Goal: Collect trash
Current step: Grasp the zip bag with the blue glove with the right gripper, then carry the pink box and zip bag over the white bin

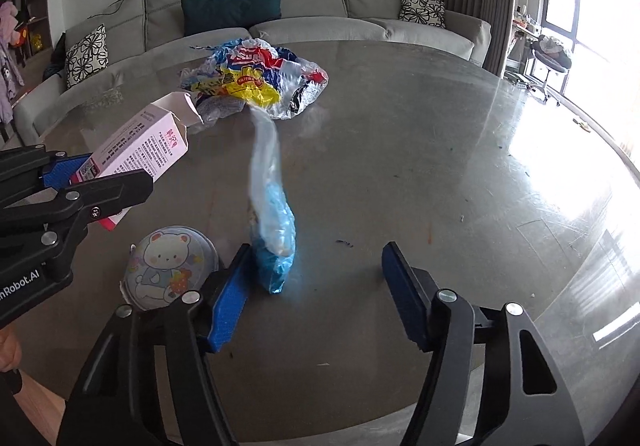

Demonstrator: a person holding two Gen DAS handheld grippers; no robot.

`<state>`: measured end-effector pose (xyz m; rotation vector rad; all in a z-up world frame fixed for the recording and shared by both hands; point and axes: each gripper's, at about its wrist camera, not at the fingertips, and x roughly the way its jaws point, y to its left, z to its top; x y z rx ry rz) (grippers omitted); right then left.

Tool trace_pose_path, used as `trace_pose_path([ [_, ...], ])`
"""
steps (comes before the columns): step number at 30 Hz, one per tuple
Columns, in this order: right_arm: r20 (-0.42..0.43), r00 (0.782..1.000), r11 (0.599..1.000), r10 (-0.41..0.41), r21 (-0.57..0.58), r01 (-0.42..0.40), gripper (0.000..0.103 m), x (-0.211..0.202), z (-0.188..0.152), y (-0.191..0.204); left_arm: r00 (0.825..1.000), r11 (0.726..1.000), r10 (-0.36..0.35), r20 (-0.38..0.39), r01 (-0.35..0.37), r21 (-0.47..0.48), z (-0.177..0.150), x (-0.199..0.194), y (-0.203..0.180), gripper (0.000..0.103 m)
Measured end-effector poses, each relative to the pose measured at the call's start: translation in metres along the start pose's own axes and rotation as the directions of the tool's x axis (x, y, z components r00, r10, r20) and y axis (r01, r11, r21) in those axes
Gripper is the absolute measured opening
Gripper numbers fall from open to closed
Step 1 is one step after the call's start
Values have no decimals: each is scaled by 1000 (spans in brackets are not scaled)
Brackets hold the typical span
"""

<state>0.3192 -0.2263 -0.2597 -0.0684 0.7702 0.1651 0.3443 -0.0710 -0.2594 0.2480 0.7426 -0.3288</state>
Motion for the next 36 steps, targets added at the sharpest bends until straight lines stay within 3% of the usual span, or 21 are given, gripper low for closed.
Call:
trace_pose_path([
  [1, -1, 1000, 1000, 9, -8, -9, 40, 0, 1, 2, 1000, 1000, 2, -2, -2, 4, 1, 0, -1, 27],
  [2, -4, 1000, 1000, 19, -15, -19, 21, 1, 3, 4, 1000, 1000, 2, -2, -2, 6, 0, 0, -2, 27],
  [3, -10, 1000, 1000, 25, -18, -25, 20, 1, 4, 6, 1000, 1000, 2, -2, -2, 7, 0, 0, -2, 27],
  [11, -5, 1000, 997, 25, -79, -25, 19, -11, 5, 21, 1000, 1000, -2, 17, 2, 7, 1, -5, -2, 27],
  [21, 77, 997, 998, -1, -66, 6, 19, -58, 14, 12, 999, 1000, -14, 45, 14, 4, 2, -15, -5, 27],
  [36, 164, 981, 995, -104, 10, 104, 18, -153, -9, -12, 989, 988, -123, 84, 114, 104, 1, -45, -61, 27],
])
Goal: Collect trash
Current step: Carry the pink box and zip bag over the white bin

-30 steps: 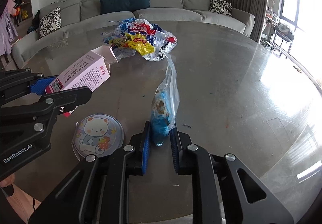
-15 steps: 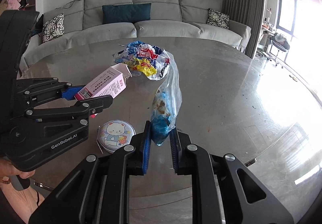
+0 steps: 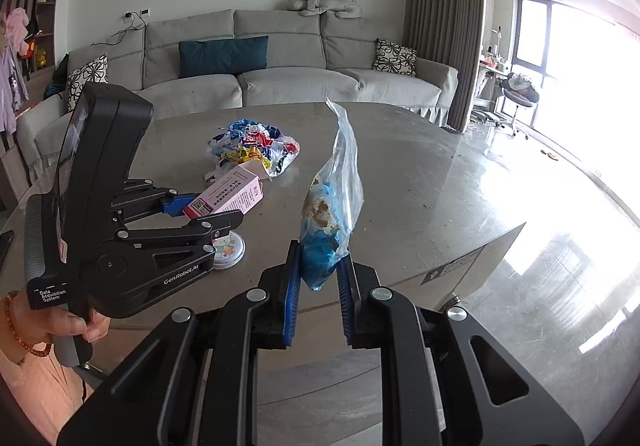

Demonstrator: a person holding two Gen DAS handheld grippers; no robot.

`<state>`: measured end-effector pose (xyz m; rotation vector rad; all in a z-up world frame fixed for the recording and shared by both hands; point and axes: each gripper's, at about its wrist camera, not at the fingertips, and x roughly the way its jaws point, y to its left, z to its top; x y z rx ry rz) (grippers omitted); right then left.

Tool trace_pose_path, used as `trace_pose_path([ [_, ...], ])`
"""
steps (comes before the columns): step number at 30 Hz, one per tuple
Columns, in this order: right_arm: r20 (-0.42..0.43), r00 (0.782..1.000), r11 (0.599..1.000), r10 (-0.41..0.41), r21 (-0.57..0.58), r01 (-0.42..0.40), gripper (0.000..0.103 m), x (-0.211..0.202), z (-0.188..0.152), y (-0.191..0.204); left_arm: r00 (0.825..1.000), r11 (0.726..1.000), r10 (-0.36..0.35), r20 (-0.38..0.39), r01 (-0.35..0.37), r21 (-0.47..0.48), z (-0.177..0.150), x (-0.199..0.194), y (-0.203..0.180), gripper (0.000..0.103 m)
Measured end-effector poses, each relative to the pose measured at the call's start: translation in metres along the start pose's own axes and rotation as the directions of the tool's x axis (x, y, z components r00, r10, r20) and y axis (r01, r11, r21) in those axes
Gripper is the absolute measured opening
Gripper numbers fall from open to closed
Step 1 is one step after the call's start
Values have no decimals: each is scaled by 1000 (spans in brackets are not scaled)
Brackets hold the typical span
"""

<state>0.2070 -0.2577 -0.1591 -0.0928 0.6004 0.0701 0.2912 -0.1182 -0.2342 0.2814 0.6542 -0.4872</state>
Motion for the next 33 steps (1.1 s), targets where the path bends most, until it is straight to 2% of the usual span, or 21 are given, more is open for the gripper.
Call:
trace_pose_path([
  [4, 3, 999, 998, -55, 26, 54, 18, -33, -18, -15, 999, 995, -40, 2, 39, 87, -4, -8, -38, 27],
  [7, -9, 995, 994, -103, 47, 104, 18, -56, -35, -29, 995, 985, -99, -6, 99, 138, -7, -17, -70, 27],
  [13, -22, 981, 973, -195, 120, 196, 18, -97, -69, -58, 980, 941, -198, -17, 194, 278, -7, -35, -138, 27],
  [16, -21, 971, 958, -239, 155, 239, 18, -118, -85, -72, 967, 902, -253, -35, 248, 353, -5, -40, -172, 27],
  [20, -25, 958, 936, -287, 208, 285, 18, -140, -107, -91, 951, 831, -305, -57, 295, 471, -7, -46, -215, 27],
  [25, -39, 943, 906, -329, 267, 327, 18, -158, -133, -110, 931, 756, -353, -96, 345, 556, -16, -50, -263, 27],
  [33, -69, 936, 876, -344, 337, 346, 18, -165, -168, -134, 905, 674, -377, -195, 413, 612, -38, -28, -303, 27],
])
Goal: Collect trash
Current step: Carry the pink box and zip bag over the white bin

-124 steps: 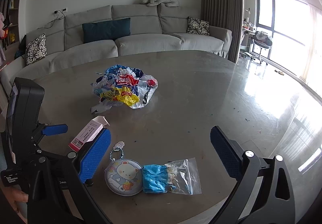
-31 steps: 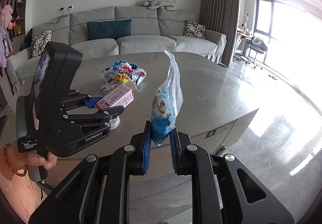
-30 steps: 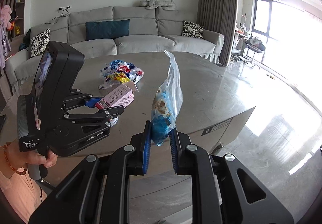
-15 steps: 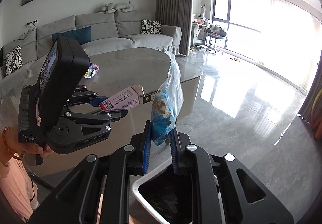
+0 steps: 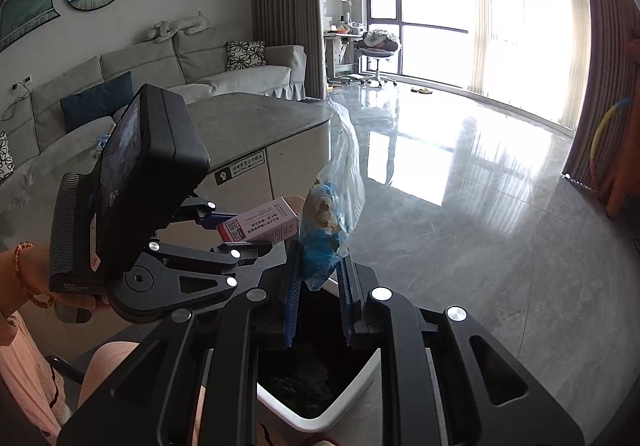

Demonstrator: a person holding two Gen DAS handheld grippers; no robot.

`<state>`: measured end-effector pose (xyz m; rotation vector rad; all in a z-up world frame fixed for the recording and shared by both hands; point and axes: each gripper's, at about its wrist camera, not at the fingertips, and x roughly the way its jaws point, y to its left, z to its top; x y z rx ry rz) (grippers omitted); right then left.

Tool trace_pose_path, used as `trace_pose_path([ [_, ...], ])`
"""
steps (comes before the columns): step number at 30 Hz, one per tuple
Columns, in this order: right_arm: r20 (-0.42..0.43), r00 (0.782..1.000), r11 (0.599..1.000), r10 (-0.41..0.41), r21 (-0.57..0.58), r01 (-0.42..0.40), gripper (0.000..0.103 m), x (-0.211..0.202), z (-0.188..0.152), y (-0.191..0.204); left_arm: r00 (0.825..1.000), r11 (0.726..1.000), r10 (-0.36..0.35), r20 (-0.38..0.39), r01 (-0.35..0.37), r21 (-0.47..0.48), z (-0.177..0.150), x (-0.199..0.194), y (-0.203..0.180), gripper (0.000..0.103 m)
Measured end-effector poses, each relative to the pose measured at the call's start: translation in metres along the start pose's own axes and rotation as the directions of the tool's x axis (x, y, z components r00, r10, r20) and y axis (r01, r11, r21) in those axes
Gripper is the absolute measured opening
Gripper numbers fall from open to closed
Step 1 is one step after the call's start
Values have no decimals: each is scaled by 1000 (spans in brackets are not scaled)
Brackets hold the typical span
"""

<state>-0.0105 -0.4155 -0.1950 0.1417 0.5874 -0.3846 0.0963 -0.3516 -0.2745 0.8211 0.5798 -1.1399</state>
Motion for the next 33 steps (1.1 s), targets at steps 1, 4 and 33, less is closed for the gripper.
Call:
trace_pose_path([
  [1, -6, 1000, 1000, 1, 8, -1, 18, 2, -3, -2, 1000, 1000, -2, -11, 2, 17, 1, 6, -3, 27],
  [4, -21, 1000, 1000, 2, 24, -1, 18, 8, -11, -8, 999, 998, -24, -38, 26, 62, 1, 22, -13, 27],
  [33, -223, 974, 993, 44, 114, -18, 18, 94, -69, -38, 960, 966, -152, -235, 195, 170, -34, 112, -46, 28],
])
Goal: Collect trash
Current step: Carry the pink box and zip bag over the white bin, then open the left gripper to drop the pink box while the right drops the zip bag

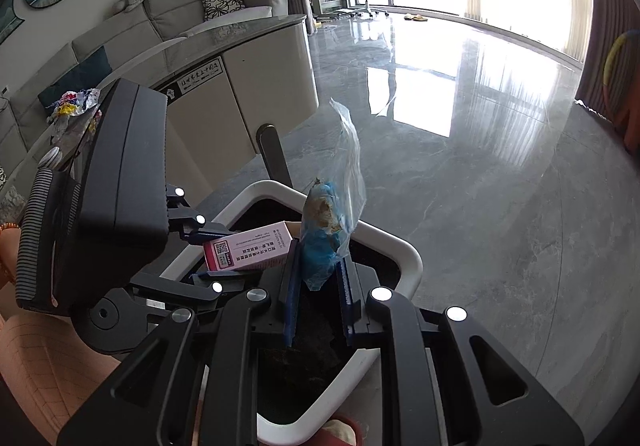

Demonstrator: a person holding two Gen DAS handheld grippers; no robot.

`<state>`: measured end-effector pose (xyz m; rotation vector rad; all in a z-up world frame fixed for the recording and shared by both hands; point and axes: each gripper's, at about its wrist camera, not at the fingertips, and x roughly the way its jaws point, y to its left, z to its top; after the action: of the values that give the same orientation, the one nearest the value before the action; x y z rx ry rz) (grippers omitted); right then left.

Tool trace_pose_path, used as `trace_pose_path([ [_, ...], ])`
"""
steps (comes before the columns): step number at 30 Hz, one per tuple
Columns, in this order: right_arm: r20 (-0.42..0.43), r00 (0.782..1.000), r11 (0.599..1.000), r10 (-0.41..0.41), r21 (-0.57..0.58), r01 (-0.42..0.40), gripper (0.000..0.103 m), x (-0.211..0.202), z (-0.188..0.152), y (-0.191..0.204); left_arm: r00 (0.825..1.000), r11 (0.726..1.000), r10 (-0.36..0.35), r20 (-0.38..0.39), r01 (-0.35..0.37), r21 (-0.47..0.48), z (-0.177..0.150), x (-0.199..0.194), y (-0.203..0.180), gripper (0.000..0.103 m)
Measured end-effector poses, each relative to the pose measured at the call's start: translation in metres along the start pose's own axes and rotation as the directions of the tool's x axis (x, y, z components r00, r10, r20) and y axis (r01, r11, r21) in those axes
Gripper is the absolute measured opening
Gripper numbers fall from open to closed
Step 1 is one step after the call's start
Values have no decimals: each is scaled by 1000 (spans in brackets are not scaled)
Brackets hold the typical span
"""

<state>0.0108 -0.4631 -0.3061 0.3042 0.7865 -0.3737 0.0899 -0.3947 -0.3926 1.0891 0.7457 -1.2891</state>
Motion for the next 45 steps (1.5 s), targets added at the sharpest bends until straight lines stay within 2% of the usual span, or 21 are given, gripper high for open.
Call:
trace_pose_path([
  [1, -3, 1000, 1000, -4, 0, 4, 18, 1, -1, 0, 1000, 1000, -21, -18, 21, 1, 0, 4, -1, 28],
  [2, -7, 1000, 1000, -6, -1, 6, 18, 1, -2, 0, 997, 999, -54, -50, 54, 4, 1, 10, -2, 35],
  [3, -10, 1000, 1000, -7, 0, 7, 18, 0, -2, -1, 993, 997, -71, -96, 72, 8, 2, 17, -4, 69],
  [4, -13, 1000, 1000, -9, 1, 9, 18, 0, -1, 1, 989, 998, -50, -137, 53, 17, 3, 23, -6, 92],
  [5, -15, 1000, 1000, -11, 1, 11, 18, 0, -1, 1, 991, 999, -2, -133, 8, 41, 3, 24, -11, 98],
  [7, -20, 1000, 1000, -12, 2, 12, 18, 2, 0, 3, 991, 994, 70, -117, -60, 86, 3, 24, -18, 98],
  [13, -19, 1000, 1000, -13, -5, 12, 18, 0, 1, 5, 992, 995, 92, -84, -89, 35, 3, 8, -6, 98],
  [15, -17, 1000, 1000, -10, -9, 9, 18, 0, 1, 7, 990, 992, 127, -64, -126, 19, 1, 0, 3, 98],
  [23, -39, 999, 999, 33, -38, -34, 18, 12, 1, 19, 984, 980, 176, -20, -177, -96, -22, -45, 40, 98],
  [31, -139, 988, 994, 73, -71, -83, 18, 50, -14, 32, 985, 969, 175, 5, -171, -178, -42, -72, 62, 98],
  [38, -202, 976, 988, 79, -112, -103, 19, 68, -23, 42, 984, 959, 179, -1, -175, -222, -51, -67, 76, 98],
  [39, -217, 973, 987, 83, -116, -110, 22, 70, -24, 42, 984, 958, 177, -2, -173, -227, -52, -66, 78, 98],
  [40, -237, 968, 986, 85, -123, -116, 34, 72, -24, 43, 984, 957, 175, -2, -171, -233, -53, -66, 80, 98],
  [41, -248, 966, 985, 69, -137, -105, 74, 74, -26, 45, 985, 956, 174, 0, -169, -239, -54, -67, 83, 98],
  [42, -244, 969, 984, 22, -164, -64, 96, 76, -27, 47, 985, 956, 172, 1, -166, -243, -55, -67, 84, 98],
  [43, -218, 975, 980, -31, -200, -14, 98, 75, -28, 49, 985, 955, 170, 2, -165, -246, -55, -67, 84, 98],
  [45, -215, 974, 970, -71, -244, 17, 98, 76, -29, 52, 985, 954, 171, 7, -163, -251, -55, -68, 85, 98],
])
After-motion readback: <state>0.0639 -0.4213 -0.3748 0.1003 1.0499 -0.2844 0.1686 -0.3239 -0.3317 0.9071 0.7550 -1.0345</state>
